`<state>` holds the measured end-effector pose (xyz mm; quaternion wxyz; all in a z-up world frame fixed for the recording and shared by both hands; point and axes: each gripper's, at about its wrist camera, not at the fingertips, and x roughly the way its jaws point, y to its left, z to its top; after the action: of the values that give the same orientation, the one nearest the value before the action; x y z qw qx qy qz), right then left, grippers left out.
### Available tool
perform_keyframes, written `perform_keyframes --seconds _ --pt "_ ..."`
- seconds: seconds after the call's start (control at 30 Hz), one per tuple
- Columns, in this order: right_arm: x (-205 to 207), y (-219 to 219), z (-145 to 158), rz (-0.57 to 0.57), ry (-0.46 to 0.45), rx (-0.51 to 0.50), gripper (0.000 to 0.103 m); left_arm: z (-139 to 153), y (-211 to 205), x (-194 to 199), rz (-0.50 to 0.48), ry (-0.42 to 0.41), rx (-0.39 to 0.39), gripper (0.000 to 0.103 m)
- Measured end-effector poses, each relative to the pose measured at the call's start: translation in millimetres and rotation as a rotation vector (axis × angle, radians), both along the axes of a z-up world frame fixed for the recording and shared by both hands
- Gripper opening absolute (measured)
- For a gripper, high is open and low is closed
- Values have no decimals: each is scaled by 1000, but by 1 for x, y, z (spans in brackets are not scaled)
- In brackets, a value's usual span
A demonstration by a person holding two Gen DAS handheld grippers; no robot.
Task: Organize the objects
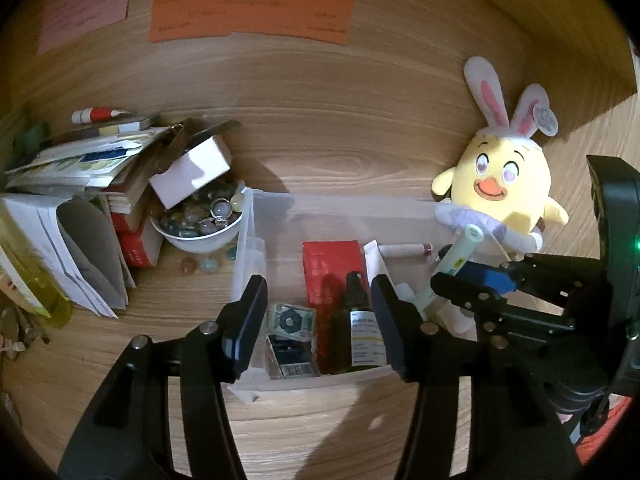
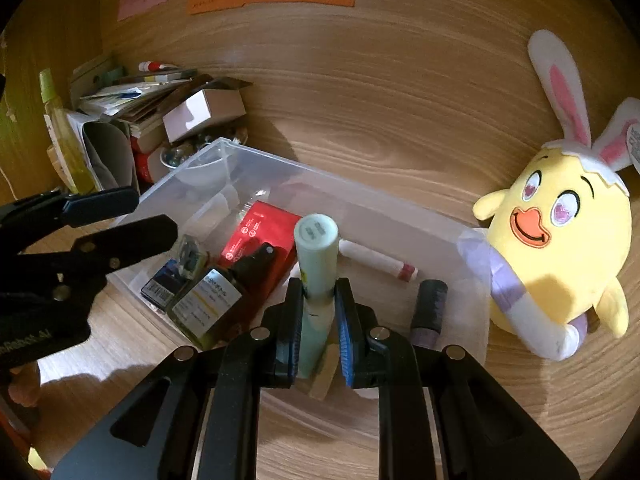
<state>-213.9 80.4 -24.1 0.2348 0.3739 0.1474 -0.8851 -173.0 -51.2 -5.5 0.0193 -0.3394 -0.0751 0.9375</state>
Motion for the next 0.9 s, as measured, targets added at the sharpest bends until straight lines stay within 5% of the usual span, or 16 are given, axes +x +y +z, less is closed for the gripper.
perform_keyframes --seconds 0.1,0.17,0.43,0.7,0.9 --pt "2 -1 0 6 -10 -5 20 -1 -1 0 1 -6 1 54" --pt "4 0 1 0 -3 -1 36 -1 0 0 0 -7 -1 54" --pt "21 17 18 -22 47 -48 54 9 2 10 1 21 -12 61" --pt "43 33 36 -15 80 -116 55 22 8 29 -9 55 -30 65" --pt "67 41 44 -8 140 -142 76 29 17 49 -18 95 -63 87"
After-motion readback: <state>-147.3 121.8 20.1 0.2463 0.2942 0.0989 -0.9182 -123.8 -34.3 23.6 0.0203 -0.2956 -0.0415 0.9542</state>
